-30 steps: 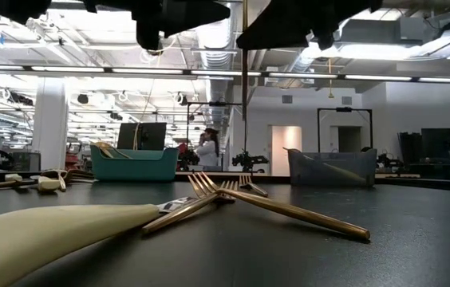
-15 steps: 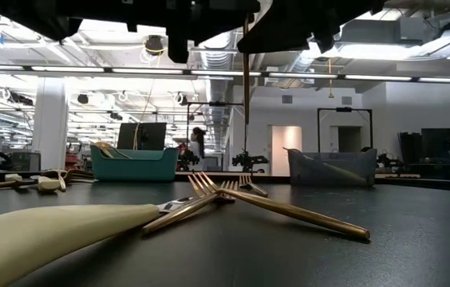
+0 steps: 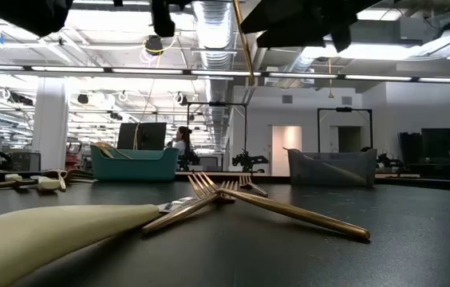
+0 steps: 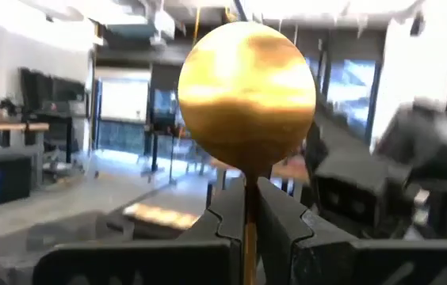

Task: Sort silverware by color (type)
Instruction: Put the gold spoon into the green bin

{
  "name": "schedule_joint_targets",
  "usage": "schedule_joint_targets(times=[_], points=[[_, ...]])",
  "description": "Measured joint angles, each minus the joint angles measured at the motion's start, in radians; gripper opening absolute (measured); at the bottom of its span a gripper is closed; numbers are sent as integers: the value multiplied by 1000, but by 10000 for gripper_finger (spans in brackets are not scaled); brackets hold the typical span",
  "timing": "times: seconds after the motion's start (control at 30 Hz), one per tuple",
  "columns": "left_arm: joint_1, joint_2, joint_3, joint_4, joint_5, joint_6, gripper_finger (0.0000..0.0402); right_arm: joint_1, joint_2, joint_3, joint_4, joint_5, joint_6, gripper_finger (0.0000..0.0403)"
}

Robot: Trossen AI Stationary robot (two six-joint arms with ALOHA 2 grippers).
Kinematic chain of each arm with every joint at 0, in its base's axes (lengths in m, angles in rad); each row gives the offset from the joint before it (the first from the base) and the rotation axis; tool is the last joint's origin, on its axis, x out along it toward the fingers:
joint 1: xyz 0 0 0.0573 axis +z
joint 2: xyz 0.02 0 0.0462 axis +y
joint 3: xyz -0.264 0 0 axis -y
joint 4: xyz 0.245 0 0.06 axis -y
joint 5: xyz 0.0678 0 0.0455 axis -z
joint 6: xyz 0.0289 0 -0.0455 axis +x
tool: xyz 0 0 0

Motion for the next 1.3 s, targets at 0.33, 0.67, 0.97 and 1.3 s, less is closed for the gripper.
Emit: schedule_joint_targets(times=[0.33, 0.67, 0.97, 1.3], points=[[20, 1, -138, 232, 8, -133, 1, 34, -9, 0, 57, 20, -45, 239], [28, 5, -132, 227, 60, -151, 1, -100, 0, 0, 77, -238, -64, 228], [28, 5, -132, 226, 65, -132, 1, -138, 0, 0, 80, -321, -68, 90], [15, -6, -131, -25, -27, -42, 59, -113, -23, -1, -140, -253, -49, 40]])
